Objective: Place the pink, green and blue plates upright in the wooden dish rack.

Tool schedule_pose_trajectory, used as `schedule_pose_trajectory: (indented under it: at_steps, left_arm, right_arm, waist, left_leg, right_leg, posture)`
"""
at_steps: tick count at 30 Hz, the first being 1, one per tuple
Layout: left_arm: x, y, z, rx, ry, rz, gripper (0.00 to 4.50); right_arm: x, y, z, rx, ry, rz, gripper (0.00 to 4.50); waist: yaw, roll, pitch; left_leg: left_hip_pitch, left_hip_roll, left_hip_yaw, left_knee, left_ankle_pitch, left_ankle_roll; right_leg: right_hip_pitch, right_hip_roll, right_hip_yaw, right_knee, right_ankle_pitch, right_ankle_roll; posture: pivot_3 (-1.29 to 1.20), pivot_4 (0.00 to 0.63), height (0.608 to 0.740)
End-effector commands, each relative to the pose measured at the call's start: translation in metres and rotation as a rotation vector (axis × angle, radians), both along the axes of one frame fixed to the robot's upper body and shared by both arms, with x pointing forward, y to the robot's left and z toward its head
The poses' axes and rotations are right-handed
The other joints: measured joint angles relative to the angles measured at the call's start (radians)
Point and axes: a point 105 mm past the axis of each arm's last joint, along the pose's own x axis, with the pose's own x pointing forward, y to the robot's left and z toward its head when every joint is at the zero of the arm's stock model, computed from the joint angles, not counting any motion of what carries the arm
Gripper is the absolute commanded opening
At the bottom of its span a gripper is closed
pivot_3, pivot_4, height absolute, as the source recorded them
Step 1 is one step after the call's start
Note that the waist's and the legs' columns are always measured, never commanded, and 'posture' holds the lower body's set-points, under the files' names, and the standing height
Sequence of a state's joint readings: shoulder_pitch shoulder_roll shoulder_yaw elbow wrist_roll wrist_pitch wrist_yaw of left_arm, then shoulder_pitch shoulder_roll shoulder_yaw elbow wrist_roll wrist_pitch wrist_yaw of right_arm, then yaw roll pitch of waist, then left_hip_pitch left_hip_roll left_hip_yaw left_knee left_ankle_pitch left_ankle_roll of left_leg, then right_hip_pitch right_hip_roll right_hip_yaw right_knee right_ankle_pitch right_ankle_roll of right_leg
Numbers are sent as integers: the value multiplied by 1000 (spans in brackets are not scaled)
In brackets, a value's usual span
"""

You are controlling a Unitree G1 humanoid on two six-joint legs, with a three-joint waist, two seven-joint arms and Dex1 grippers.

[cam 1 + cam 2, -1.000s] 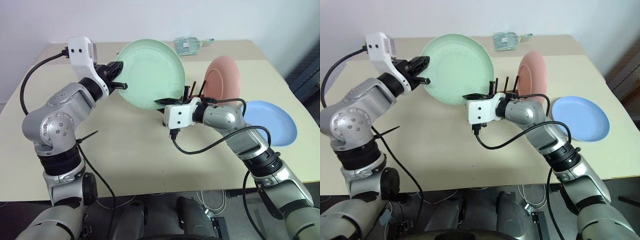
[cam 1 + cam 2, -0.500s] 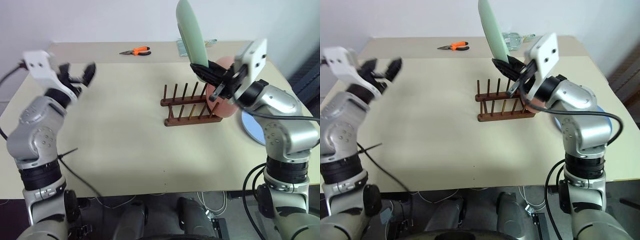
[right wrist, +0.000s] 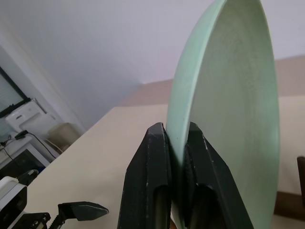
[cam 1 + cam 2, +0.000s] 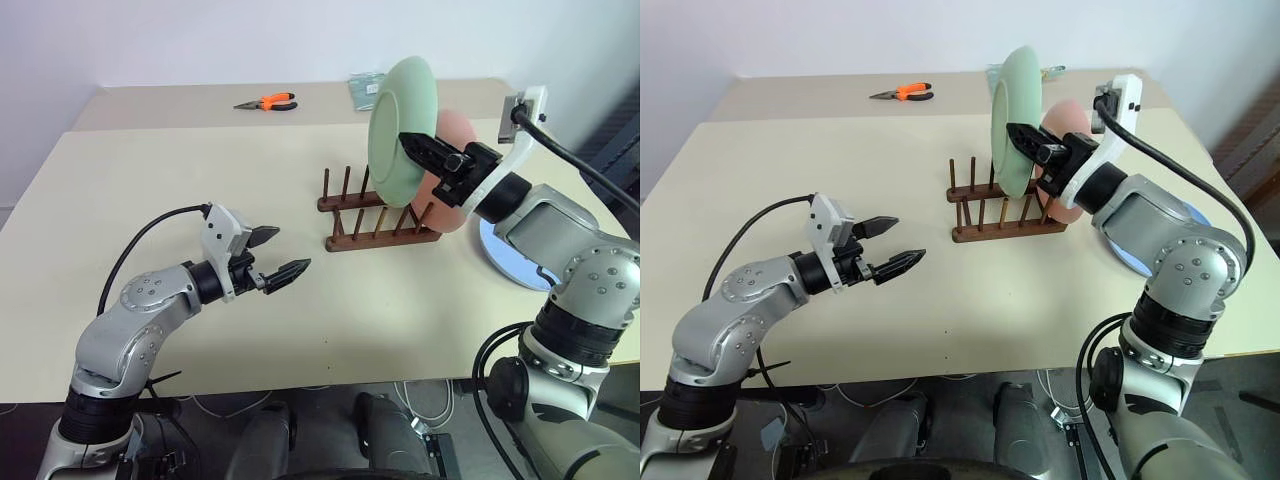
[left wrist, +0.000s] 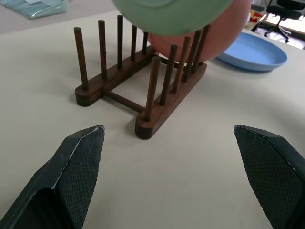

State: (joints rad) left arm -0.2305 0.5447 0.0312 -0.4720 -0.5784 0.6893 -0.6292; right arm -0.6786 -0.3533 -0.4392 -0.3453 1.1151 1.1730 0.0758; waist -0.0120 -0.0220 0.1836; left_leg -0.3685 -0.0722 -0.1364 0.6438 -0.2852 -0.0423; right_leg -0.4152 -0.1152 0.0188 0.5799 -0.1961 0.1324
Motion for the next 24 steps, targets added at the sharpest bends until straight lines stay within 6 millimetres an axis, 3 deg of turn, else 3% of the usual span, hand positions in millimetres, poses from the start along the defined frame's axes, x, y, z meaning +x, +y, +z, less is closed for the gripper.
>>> schedule_pose_trajectory:
  at_steps: [1,3,7,11,14,15,18,20,24]
  left_arm:
    - [-3,-1,13,-4,-57,-10,4485]
    - [-5,-2,12,0,-57,-19,4500]
    - [-7,-7,13,-3,-56,-41,4500]
    - [-8,-13,12,-3,-50,-71,4500]
    - [-8,-19,10,6,-45,-103,4500]
    - [-8,-22,10,8,-45,-117,4500]
    - [-10,-30,7,15,-39,-165,4500]
    - [-11,-34,6,22,-35,-191,4500]
    - [-17,-51,2,34,-33,-280,4500]
  right_arm:
    - [3,-4,8,-8,-11,-16,365]
    - [6,-5,12,-54,-45,-35,1088]
    - [1,-7,30,-228,-251,-94,3026]
    - [-4,-18,49,-419,-461,-171,3026]
    - [-12,-57,78,-386,-522,-261,3026]
    - [-12,-78,78,-397,-497,-323,3301]
    - [-15,-129,58,-546,-394,-482,4320]
    - [-20,-144,42,-619,-333,-506,4427]
    - [-37,-164,-25,-727,-103,-457,4427]
  waist:
    - [0,0,0]
    - [0,0,0]
    - [0,1,1]
    - [0,0,0]
    - [5,0,0]
    - [7,0,0]
    - [22,-2,-1]
    - [25,-2,-1]
    - [25,2,-2]
  left_leg:
    - [0,0,0,0,0,0]
    - [0,0,0,0,0,0]
    - [-1,0,1,1,0,0]
    - [-1,0,1,2,0,1]
    - [-2,0,0,2,0,1]
    - [-3,0,0,3,0,1]
    - [-3,0,1,3,-1,2]
    - [-3,0,0,3,-1,2]
    - [-2,0,2,4,-1,2]
  right_leg:
    - [0,0,0,0,0,0]
    - [0,0,0,0,0,0]
    - [0,0,0,0,0,0]
    - [0,0,0,-1,1,4]
    - [0,0,-1,-1,0,5]
    - [1,0,-1,-2,1,4]
    - [1,0,0,-3,0,2]
    - [2,0,-1,-3,-1,1]
    - [2,-1,0,-2,-1,1]
  posture:
    - [0,150,740]
    - [0,150,740]
    - [0,150,740]
    - [0,150,740]
    - [0,150,740]
    - [0,150,740]
    - [0,150,740]
    - [0,150,740]
    - [0,150,740]
